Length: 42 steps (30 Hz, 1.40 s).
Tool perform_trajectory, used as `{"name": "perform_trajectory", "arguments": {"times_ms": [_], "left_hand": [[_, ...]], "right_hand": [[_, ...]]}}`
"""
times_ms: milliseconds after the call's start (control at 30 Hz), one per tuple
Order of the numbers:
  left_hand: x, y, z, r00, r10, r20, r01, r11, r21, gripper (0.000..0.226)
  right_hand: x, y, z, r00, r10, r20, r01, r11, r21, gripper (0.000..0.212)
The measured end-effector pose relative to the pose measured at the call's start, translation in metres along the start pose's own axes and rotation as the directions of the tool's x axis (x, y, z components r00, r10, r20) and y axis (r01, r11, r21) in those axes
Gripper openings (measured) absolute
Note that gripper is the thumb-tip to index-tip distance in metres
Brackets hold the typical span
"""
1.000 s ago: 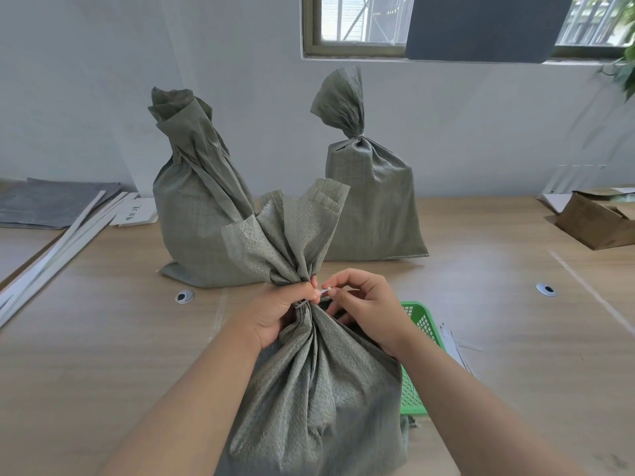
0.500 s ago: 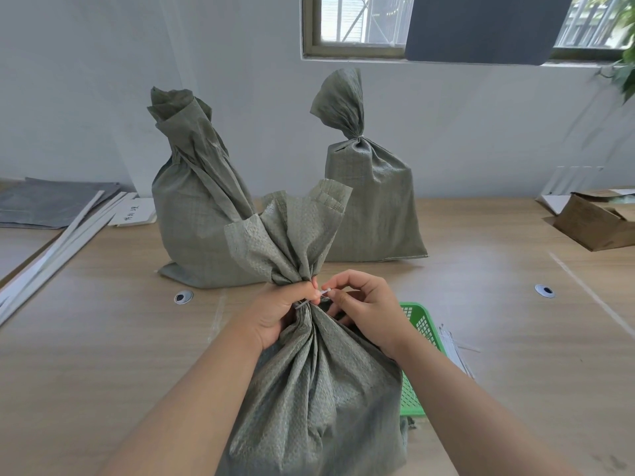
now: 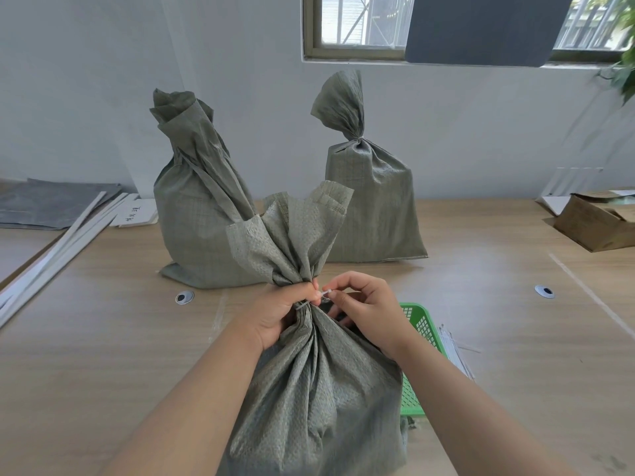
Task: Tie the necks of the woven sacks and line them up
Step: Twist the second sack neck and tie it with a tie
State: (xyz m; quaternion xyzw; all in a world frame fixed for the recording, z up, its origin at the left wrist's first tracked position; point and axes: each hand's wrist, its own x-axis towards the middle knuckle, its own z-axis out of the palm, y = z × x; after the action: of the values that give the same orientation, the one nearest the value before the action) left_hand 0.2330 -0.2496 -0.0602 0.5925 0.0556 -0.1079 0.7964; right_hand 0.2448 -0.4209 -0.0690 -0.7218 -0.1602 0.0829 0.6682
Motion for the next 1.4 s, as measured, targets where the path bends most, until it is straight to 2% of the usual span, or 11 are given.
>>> {"name": "perform_trajectory", "arguments": {"times_ms": [133, 267, 1133, 1267, 1400], "left_hand": [[-0.002, 0.001, 0.002, 1.000, 0.009, 0.003, -0.009, 1.000, -0.003, 0.011], [-0.003, 0.000, 0.003, 1.000, 0.014, 0.008, -0.014, 1.000, 0.000, 0.011], [-0.004, 0.002, 0.004, 0.999, -0.002, 0.032, 0.002, 1.000, -0.001, 0.010], [-0.004, -0.001, -0.001, 0.999, -0.002, 0.042, 0.002, 1.000, -0.022, 0.017], [-0.004, -0.004, -0.005, 0.997, -0.062, 0.052, 0.068, 0.988, -0.138, 0.014]], "right_hand": [[-0.001, 0.001, 0.001, 1.000, -0.004, -0.002, 0.004, 1.000, 0.000, 0.023], [-0.002, 0.001, 0.000, 1.000, -0.011, -0.006, 0.011, 1.000, -0.012, 0.016], [-0.003, 0.004, 0.000, 1.000, -0.015, -0.001, 0.015, 1.000, -0.006, 0.011], [-0.003, 0.003, -0.002, 1.000, -0.010, 0.011, 0.010, 0.998, 0.065, 0.014], [-0.001, 0.002, -0.005, 0.995, 0.057, 0.080, -0.073, 0.972, 0.221, 0.012]]}}
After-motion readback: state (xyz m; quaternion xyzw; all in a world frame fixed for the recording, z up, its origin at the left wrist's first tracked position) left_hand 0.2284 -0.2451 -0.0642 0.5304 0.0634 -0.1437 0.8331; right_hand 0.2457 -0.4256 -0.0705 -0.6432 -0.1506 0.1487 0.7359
